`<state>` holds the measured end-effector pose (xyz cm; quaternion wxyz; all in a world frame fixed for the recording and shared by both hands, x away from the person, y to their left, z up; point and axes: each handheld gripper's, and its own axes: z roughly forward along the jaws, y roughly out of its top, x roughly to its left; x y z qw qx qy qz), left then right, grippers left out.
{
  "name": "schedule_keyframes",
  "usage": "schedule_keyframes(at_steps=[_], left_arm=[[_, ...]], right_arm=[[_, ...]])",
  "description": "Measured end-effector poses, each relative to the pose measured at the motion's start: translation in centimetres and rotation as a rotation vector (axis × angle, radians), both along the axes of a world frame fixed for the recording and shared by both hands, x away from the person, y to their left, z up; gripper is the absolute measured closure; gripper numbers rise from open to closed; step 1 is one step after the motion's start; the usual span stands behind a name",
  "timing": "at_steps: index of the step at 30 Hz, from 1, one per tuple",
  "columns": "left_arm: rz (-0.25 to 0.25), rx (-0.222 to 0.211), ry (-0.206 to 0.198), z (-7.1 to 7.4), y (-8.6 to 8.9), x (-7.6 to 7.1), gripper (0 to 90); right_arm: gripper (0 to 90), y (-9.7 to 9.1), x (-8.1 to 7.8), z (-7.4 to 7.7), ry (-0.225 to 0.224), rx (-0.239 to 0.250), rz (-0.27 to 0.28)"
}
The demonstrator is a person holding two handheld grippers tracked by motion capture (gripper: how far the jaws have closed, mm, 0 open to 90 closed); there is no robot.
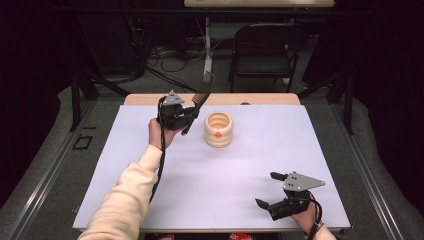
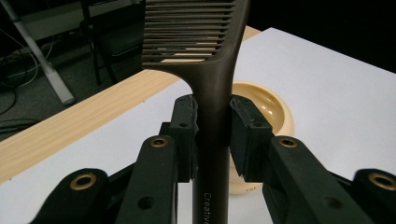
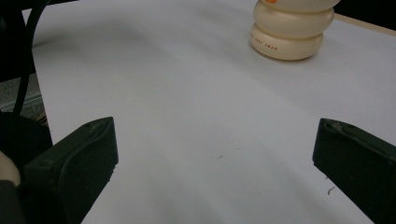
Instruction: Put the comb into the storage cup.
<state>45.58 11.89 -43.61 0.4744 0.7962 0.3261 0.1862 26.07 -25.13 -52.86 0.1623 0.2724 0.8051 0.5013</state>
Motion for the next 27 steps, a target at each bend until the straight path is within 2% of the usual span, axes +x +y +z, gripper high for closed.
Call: schedule_keyframes(at_steps=[3,13,27], left_arm=[[0.003,-0.011,-0.006,0.1,-0.2,0.1,72.7],[0.009,-0.01,-0.016,0.5,-0.6,0.3,72.7],[0.012,-0.028,-0.054,0.7,-1.9,0.6,72.7]], right_arm=[[0.0,-0.1,0.0,0.0,0.002,0.0,-0.001],[0.0,0.0,0.1,0.0,0.003,-0.001,-0.001],[0.0,0.0,0.1,-0.1,0.007,-0.002,-0.002]])
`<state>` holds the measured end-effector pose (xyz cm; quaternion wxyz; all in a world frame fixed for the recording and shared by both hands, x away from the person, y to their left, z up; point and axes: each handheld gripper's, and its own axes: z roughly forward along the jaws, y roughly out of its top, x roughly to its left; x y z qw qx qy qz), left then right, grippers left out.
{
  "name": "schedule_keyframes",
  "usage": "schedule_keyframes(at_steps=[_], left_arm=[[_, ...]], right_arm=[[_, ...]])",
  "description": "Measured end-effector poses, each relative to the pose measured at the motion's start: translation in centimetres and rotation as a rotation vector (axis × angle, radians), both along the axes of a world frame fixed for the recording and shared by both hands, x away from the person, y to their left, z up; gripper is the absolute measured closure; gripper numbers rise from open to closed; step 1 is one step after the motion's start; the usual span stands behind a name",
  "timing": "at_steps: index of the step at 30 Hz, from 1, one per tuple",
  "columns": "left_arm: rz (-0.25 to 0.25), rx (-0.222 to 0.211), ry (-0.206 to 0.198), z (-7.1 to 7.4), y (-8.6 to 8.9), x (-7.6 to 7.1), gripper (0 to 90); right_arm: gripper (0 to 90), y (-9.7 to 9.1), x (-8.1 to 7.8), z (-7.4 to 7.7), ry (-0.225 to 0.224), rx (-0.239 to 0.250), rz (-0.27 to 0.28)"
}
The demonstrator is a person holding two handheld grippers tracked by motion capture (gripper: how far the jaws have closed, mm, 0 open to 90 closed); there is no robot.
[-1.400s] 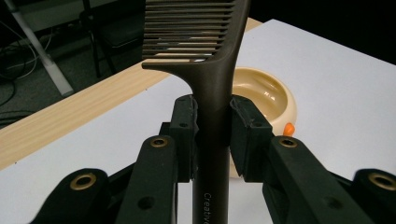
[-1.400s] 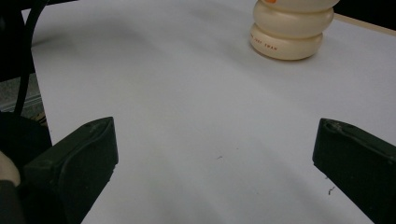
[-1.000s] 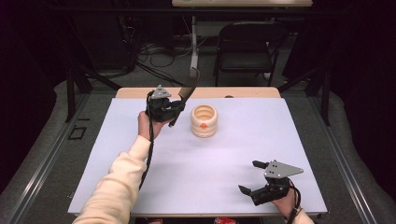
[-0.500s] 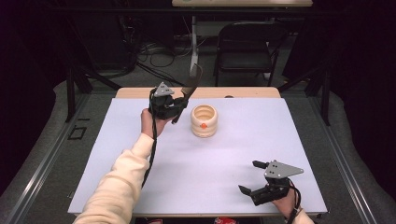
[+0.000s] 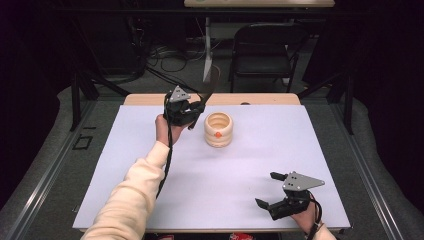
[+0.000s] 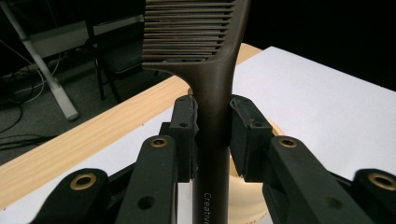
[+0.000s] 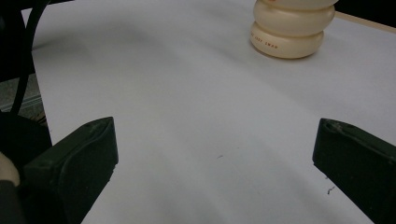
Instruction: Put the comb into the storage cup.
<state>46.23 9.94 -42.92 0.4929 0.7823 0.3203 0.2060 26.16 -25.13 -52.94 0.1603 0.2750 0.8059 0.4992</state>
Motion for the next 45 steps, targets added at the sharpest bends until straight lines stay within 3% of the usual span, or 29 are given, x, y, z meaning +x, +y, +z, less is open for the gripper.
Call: schedule_keyframes(at_steps=[23,45], left_arm=[[0.002,-0.051,-0.033,0.5,-2.2,0.8,72.7],[0.008,-0.085,-0.047,0.6,-3.0,1.3,72.7]], right_arm=[[0.0,-0.1,0.0,0.0,0.0,-0.002,-0.007],[0.0,-0.1,0.0,0.0,0.002,0.004,-0.012]])
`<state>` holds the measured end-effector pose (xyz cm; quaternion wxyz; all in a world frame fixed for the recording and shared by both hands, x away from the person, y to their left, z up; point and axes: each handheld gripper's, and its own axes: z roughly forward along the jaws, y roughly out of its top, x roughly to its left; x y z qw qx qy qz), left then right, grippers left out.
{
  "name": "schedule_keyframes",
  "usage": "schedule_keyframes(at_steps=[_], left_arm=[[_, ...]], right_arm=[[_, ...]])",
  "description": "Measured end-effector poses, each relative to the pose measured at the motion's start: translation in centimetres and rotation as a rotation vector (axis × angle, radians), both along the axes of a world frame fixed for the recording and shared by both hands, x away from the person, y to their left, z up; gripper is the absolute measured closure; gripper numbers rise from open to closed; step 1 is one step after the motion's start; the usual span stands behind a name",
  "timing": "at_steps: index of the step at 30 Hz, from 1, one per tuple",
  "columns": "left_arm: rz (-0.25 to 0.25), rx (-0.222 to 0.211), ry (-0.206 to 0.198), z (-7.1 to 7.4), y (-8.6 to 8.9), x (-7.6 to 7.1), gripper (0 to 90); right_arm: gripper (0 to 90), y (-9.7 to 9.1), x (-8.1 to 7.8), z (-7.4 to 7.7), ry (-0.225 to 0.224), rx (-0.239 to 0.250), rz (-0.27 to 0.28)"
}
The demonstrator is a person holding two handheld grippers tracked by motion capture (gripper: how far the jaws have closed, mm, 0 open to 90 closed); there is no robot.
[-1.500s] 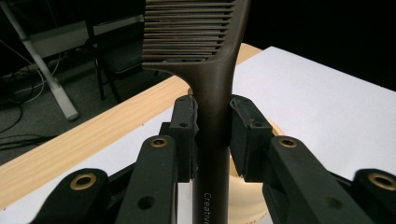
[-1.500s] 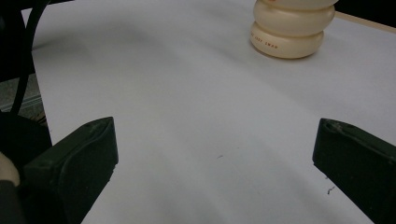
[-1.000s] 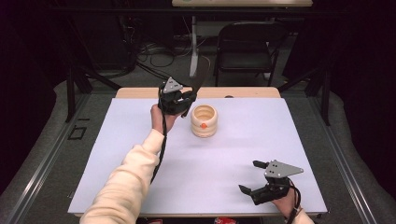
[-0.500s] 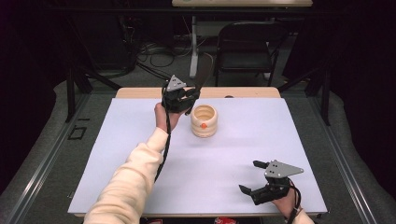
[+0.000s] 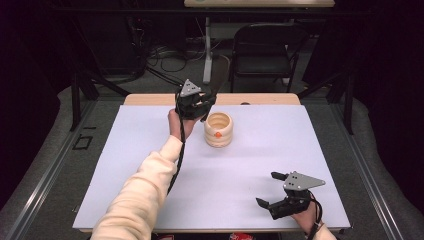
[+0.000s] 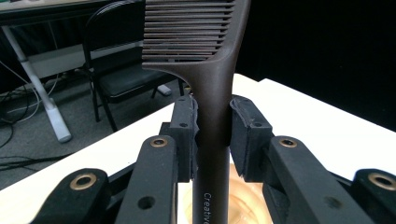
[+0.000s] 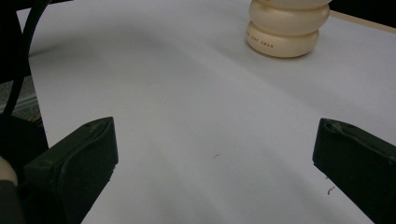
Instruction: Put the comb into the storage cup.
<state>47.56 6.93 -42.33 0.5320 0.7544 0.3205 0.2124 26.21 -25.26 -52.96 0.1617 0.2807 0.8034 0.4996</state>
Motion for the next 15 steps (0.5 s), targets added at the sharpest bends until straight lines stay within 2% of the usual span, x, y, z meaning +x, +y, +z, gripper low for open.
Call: schedule_keyframes(at_steps=[15], left_arm=[[-0.01,-0.016,-0.013,0.23,-0.99,0.19,72.7]], right_arm=[[0.0,-0.03,0.01,0.02,-0.002,0.004,-0.002]])
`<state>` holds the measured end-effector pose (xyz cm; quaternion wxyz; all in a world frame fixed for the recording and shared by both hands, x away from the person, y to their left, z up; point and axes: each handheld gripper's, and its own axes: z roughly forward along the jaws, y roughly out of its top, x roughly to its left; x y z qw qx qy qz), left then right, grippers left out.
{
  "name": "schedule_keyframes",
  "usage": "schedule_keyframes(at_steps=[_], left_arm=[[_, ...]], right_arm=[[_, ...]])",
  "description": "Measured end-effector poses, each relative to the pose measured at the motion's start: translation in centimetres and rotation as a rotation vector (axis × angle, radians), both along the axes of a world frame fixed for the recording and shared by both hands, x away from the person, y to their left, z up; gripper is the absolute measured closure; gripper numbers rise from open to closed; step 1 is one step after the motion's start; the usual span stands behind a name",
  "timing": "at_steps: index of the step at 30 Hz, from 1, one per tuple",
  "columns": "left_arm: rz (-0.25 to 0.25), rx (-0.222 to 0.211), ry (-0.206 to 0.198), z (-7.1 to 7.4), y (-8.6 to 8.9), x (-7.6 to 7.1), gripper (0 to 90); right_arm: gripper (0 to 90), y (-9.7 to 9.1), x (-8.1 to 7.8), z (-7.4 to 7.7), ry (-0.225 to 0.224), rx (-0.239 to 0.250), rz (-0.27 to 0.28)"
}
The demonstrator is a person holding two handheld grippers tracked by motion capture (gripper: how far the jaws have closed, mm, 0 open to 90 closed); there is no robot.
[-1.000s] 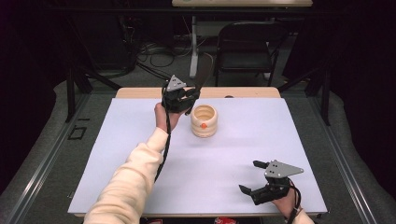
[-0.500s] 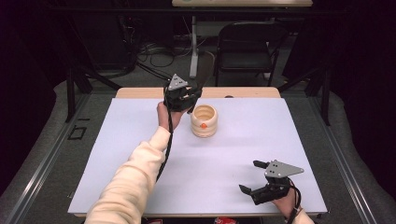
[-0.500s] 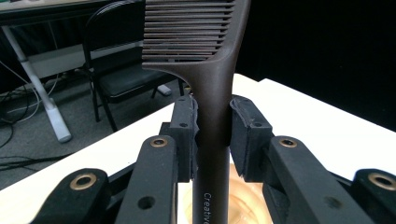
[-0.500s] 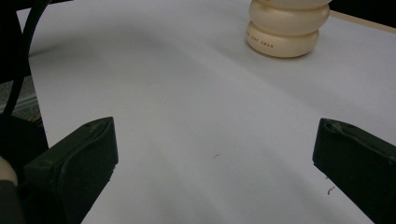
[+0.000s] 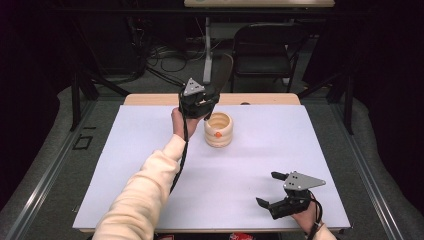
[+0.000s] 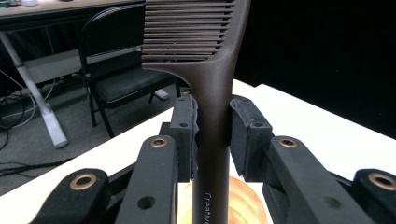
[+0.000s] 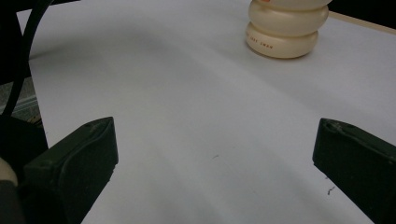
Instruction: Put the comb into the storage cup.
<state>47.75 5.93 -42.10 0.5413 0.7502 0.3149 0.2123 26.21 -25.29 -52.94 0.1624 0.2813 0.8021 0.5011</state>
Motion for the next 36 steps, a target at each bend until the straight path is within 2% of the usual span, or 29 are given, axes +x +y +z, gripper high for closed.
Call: schedule_keyframes(at_steps=[24,36], left_arm=[[-0.013,-0.033,-0.013,-1.1,-1.2,0.4,72.6],[-0.004,-0.056,-0.012,-1.9,-1.6,0.6,72.7]], right_arm=[[0.0,0.0,0.0,0.0,0.002,-0.001,0.001],[0.0,0.0,0.0,0.0,0.003,-0.001,0.0]])
